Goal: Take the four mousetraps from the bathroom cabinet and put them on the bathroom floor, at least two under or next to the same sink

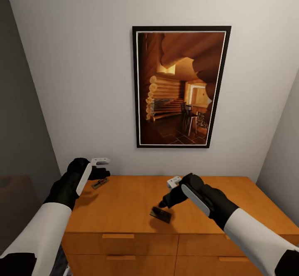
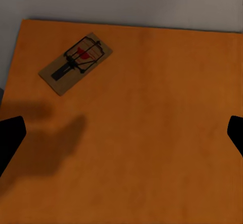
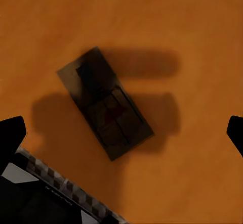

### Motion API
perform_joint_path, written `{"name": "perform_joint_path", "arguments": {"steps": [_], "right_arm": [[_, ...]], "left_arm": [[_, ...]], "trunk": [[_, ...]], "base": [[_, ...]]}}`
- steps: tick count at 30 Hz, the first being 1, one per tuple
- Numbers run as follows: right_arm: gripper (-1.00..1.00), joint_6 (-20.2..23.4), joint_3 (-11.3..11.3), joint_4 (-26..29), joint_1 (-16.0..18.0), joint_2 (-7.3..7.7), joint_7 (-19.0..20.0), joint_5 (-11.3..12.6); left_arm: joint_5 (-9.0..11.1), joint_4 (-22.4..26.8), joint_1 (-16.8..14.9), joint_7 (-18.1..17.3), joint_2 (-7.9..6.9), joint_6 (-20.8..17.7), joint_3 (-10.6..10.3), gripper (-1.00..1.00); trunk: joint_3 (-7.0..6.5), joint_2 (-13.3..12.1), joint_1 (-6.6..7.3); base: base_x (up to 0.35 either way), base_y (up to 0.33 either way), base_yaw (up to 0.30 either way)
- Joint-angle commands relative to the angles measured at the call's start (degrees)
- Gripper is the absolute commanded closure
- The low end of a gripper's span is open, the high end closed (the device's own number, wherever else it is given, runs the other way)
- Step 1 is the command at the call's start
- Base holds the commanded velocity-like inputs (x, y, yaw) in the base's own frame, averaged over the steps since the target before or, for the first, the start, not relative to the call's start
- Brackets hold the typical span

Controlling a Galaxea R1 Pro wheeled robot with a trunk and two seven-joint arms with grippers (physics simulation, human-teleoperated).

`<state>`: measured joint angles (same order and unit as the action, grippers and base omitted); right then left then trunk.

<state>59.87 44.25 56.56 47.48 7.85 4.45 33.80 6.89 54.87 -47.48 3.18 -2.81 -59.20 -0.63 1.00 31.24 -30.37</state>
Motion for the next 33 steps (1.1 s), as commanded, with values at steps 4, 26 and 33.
{"name": "perform_joint_path", "arguments": {"steps": [4, 26, 33], "right_arm": [[-1.0, 0.1, 0.1, -1.3, 0.5, -1.21, 0.5, -0.7], [-1.0, 0.1, 0.0, -15.1, 5.1, -7.8, 0.5, -1.1], [-1.0, 0.1, 0.1, -16.3, 5.3, -8.09, 0.5, -1.2]], "left_arm": [[0.5, 0.0, 0.0, 0.3, -0.01, -0.2, -0.1, -1.0], [0.5, 0.0, 0.0, 0.3, 0.0, -0.2, 0.0, -1.0], [0.5, 0.0, -0.1, 0.3, 0.0, -0.3, 0.0, -1.0]], "trunk": [[0.11, 0.1, -0.03], [0.11, 0.1, -0.03], [0.11, 0.1, -0.03]], "base": [[0.0, 0.0, 0.0], [0.0, 0.0, 0.0], [0.0, 0.0, 0.0]]}}
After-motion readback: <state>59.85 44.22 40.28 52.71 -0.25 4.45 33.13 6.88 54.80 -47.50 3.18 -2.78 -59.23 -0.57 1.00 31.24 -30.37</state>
